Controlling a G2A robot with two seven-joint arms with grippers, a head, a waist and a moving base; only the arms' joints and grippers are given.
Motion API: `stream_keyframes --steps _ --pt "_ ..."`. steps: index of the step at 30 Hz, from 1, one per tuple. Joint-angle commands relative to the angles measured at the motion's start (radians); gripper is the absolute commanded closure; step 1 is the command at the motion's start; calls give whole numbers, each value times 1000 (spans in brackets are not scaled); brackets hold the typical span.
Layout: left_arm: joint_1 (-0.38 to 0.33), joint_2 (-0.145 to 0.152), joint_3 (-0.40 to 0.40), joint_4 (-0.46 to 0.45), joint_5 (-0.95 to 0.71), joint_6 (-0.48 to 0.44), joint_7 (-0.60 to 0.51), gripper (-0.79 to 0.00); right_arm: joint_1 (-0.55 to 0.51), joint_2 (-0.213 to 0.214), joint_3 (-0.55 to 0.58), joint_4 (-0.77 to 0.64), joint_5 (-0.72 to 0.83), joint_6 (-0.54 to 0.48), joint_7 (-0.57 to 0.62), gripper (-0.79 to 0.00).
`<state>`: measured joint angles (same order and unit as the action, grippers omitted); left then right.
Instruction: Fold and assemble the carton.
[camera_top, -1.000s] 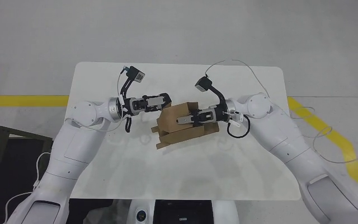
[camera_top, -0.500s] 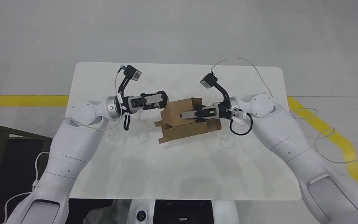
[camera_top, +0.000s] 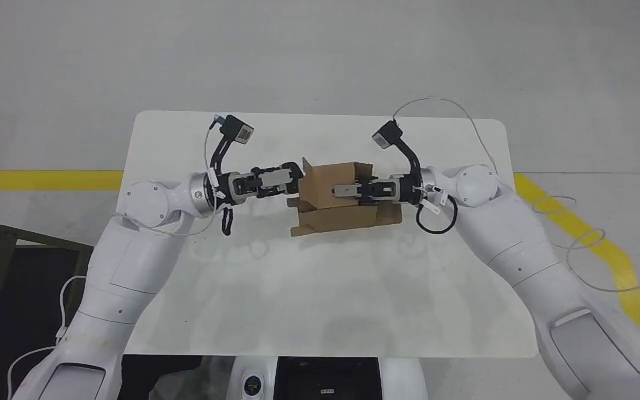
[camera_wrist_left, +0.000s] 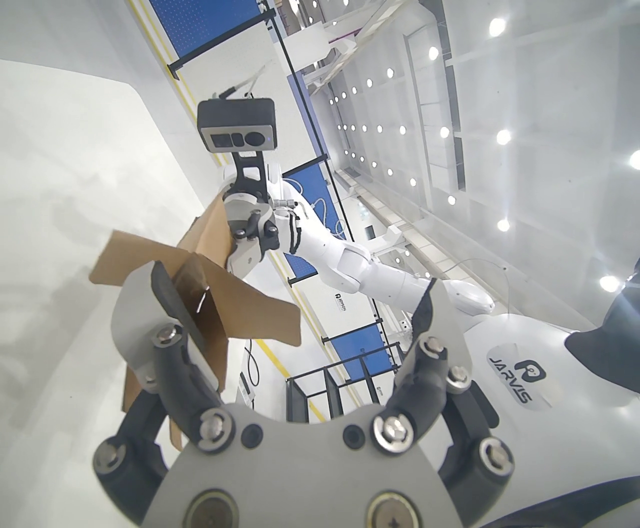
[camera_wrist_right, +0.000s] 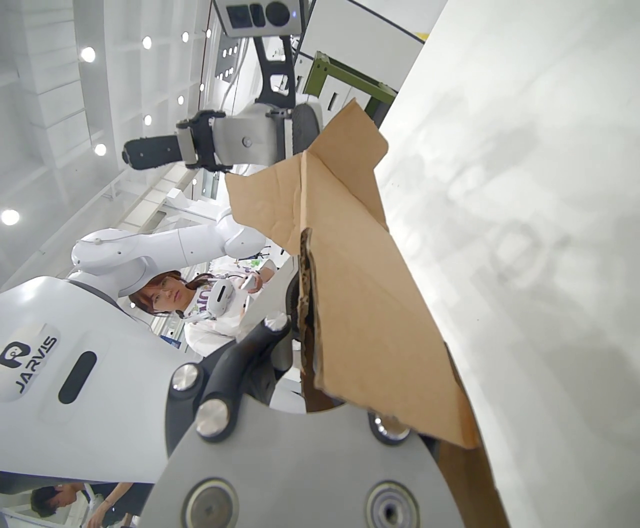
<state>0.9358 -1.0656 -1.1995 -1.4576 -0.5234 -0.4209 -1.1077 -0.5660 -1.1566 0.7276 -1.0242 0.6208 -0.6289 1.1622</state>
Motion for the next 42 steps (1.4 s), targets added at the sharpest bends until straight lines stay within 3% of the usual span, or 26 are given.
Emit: stream_keyframes --steps 1,42 --pt "4 0 2 -3 -1 1 0 -785 1 -2 6 4 -6 4 -14 0" --pt "12 -18 69 -24 -17 8 -22 -785 1 -47 93 -18 -106 39 -167 0"
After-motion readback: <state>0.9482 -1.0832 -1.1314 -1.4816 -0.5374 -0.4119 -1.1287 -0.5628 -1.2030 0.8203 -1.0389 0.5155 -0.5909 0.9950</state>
